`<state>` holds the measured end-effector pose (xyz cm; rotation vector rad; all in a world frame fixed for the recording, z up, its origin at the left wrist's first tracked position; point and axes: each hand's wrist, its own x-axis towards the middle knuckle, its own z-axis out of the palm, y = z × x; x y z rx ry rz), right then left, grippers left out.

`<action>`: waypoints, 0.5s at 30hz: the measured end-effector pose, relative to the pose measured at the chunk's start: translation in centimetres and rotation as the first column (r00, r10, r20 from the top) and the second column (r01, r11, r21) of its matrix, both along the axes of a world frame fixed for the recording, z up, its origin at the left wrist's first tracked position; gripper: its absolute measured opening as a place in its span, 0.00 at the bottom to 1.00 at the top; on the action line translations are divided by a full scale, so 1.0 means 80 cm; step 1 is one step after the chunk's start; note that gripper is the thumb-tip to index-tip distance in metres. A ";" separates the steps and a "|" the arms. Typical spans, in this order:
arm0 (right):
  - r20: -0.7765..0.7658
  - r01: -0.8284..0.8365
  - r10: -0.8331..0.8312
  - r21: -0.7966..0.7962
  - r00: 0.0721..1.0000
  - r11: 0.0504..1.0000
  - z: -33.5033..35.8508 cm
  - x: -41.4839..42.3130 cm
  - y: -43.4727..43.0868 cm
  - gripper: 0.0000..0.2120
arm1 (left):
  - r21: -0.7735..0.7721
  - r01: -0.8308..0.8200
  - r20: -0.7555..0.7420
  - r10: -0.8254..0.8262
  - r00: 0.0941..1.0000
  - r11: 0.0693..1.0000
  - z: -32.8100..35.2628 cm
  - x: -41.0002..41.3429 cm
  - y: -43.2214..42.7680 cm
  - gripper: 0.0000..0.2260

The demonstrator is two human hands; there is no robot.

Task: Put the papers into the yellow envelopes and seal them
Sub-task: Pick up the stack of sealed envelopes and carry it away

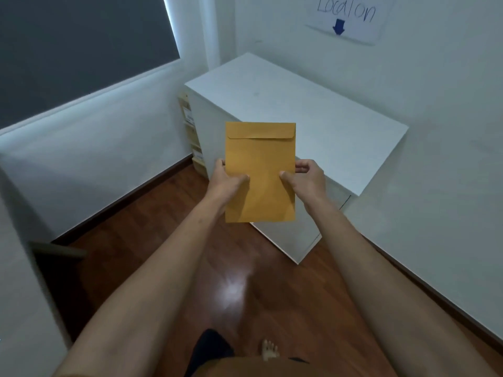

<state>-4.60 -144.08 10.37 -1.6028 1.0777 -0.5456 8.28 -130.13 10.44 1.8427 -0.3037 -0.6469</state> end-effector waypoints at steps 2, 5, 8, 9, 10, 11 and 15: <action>0.006 0.013 -0.013 0.010 1.000 1.000 0.001 0.020 -0.025 0.20 | -0.016 0.008 0.012 -0.008 1.000 1.000 0.001 0.023 -0.025 0.18; 0.006 0.057 -0.057 0.007 0.998 0.998 -0.005 0.057 -0.059 0.21 | -0.004 0.039 0.059 -0.038 0.998 0.999 0.002 0.063 -0.064 0.16; 0.002 0.107 -0.107 0.004 0.994 0.994 -0.012 0.094 -0.087 0.22 | 0.011 0.081 0.096 -0.081 0.992 0.997 -0.001 0.110 -0.102 0.16; 0.003 0.127 -0.127 0.004 0.992 0.992 -0.014 0.108 -0.096 0.22 | 0.017 0.098 0.111 -0.099 0.989 0.995 -0.003 0.127 -0.116 0.16; 0.003 0.161 -0.161 0.003 0.987 0.987 -0.015 0.126 -0.107 0.22 | 0.022 0.127 0.124 -0.129 0.984 0.992 -0.004 0.149 -0.133 0.17; -0.004 0.204 -0.204 0.004 0.979 0.979 -0.015 0.143 -0.117 0.21 | 0.033 0.159 0.129 -0.162 0.978 0.987 -0.005 0.171 -0.149 0.18; -0.020 0.329 -0.329 0.014 0.944 0.944 -0.010 0.198 -0.153 0.20 | 0.073 0.284 0.181 -0.292 0.939 0.956 0.003 0.243 -0.211 0.24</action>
